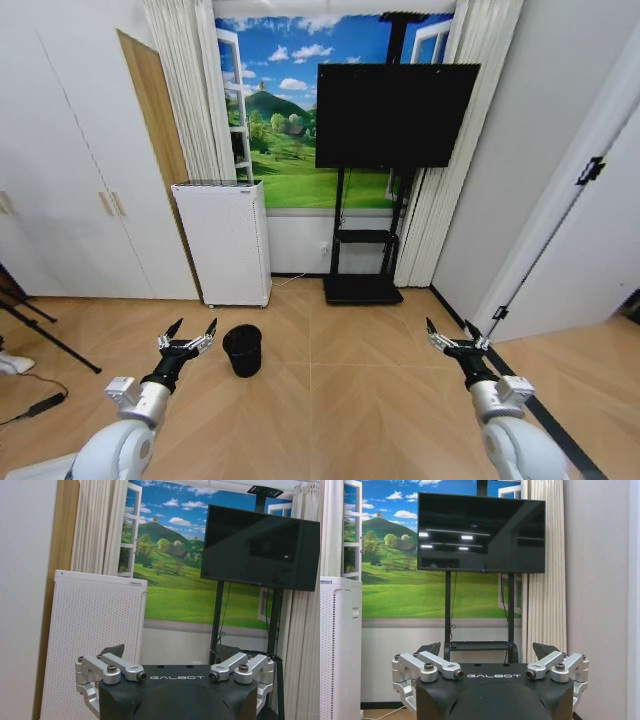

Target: Pick up the trash bin and place the garbage on the floor into it.

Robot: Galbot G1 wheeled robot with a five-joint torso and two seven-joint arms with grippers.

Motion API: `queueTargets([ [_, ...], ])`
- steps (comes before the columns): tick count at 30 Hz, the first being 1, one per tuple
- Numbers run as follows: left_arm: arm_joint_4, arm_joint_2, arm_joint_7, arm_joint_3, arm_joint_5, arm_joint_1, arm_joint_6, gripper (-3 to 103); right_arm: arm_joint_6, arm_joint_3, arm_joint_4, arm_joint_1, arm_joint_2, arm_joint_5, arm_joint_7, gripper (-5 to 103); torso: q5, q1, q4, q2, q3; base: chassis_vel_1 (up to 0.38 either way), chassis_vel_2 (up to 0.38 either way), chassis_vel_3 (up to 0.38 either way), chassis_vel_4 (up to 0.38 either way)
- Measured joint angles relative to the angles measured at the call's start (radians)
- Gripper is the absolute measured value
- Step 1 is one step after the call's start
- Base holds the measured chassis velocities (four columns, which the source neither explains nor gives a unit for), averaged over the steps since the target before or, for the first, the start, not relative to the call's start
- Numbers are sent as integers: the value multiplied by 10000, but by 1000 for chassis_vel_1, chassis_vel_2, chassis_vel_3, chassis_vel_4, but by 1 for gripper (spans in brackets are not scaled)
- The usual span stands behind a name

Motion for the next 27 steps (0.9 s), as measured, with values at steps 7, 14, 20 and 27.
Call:
queueTargets([
  [7,0,-15,2,-3,33,8,8,100,13,-8,-110,30,-9,2,-4,100,0,0,2,-2,0,136,-103,-118,118],
  [14,-14,-56,-1,60,101,15,32,100,71,35,-209,28,-3,51,-32,100,1,0,-1,-2,-1,117,-116,-122,108],
  [20,-21,-61,-6,96,128,5,52,100,111,73,-256,27,-13,103,-50,100,0,0,2,-2,-1,119,-114,-110,129],
  [27,-36,-69,-27,102,152,7,64,100,165,83,-325,18,-3,111,-80,100,1,-1,2,-3,-2,118,-115,-120,105],
])
